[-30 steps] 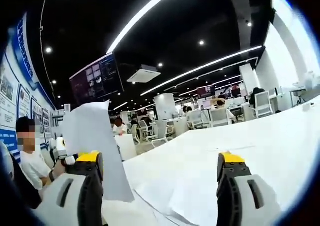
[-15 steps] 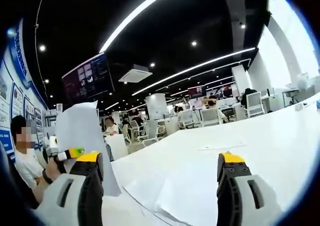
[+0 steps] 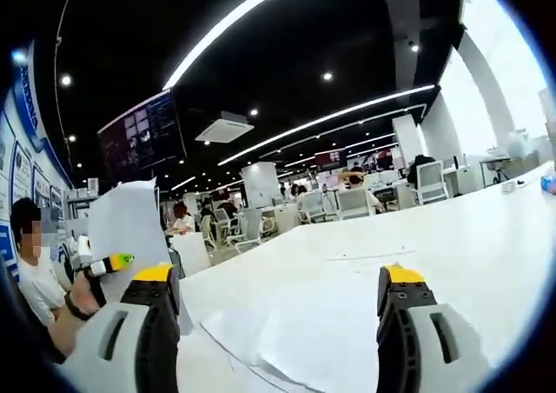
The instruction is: Organize the stack of printing papers by aligning and flattening the scattered papers on the table
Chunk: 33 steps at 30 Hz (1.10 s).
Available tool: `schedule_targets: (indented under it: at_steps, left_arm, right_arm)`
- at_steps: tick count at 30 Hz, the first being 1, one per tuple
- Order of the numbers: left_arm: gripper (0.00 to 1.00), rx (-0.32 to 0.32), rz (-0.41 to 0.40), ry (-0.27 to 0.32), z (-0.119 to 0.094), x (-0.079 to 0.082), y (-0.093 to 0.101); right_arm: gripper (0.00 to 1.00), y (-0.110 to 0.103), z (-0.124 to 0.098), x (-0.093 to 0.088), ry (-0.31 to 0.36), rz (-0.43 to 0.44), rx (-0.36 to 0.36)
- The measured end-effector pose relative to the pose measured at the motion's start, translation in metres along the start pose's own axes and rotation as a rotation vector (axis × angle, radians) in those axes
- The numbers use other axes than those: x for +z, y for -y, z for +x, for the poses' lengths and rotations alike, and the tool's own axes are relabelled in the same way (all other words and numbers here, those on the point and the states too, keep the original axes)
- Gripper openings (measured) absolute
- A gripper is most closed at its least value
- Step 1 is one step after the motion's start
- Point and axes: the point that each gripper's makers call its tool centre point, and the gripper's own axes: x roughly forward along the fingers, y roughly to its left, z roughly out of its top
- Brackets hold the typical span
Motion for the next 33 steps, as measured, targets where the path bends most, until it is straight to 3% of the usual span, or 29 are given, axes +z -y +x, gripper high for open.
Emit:
schedule_targets:
  at_steps: [19, 33]
  left_arm:
    - [0.06, 0.015, -0.054, 0.028, -0.003, 0.002, -0.012]
    - [0.06, 0.034, -0.138, 0.081, -0.006, 0.004, -0.025]
  right_arm:
    - [0.9, 0.02, -0.005, -0.008, -0.019, -0.01, -0.057]
    - [0.9, 0.02, -0.006, -0.007, -0.019, -0.01, -0.055]
